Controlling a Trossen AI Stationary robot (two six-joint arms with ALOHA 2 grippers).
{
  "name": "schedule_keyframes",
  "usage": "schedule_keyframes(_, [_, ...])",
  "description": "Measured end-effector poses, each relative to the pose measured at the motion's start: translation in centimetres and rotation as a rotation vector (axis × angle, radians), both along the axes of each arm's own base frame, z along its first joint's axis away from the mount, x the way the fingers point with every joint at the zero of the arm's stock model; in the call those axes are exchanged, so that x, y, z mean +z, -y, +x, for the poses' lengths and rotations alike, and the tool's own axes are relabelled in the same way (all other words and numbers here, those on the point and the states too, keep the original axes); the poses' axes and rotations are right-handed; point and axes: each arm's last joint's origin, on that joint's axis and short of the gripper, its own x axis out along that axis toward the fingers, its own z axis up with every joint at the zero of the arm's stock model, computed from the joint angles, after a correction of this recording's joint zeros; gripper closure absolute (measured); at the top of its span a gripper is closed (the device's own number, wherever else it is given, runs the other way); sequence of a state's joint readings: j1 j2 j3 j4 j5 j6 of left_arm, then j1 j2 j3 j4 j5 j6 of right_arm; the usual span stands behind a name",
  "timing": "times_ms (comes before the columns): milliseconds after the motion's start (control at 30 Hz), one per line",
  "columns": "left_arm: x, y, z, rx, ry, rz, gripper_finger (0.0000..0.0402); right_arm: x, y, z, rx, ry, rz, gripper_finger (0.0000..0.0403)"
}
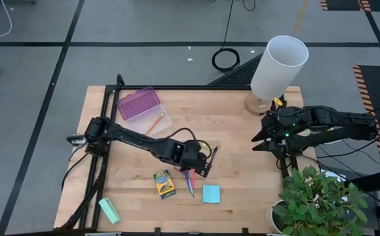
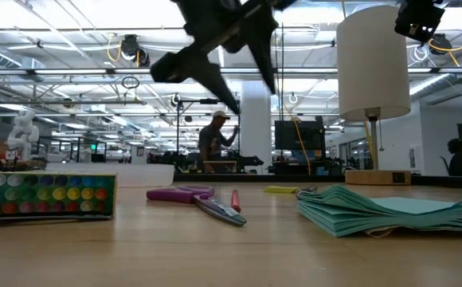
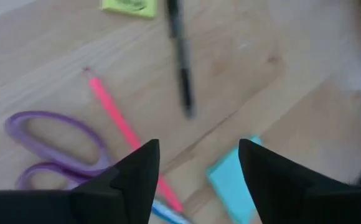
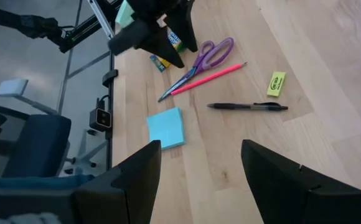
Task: Pack school essentials
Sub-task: Put the pink pencil into the supply box
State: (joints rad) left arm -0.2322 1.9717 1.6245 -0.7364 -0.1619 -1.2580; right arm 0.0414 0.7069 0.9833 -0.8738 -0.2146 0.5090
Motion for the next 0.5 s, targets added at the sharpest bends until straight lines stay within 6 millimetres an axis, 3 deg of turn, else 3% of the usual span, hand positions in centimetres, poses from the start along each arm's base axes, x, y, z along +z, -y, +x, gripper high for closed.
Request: schedule_keyframes(500, [-3.8, -1.7, 1.0, 0.077, -0.125, -0.012, 0.0222, 0.0, 0.0, 0.0, 0.000, 0.002, -0.002, 0.0188])
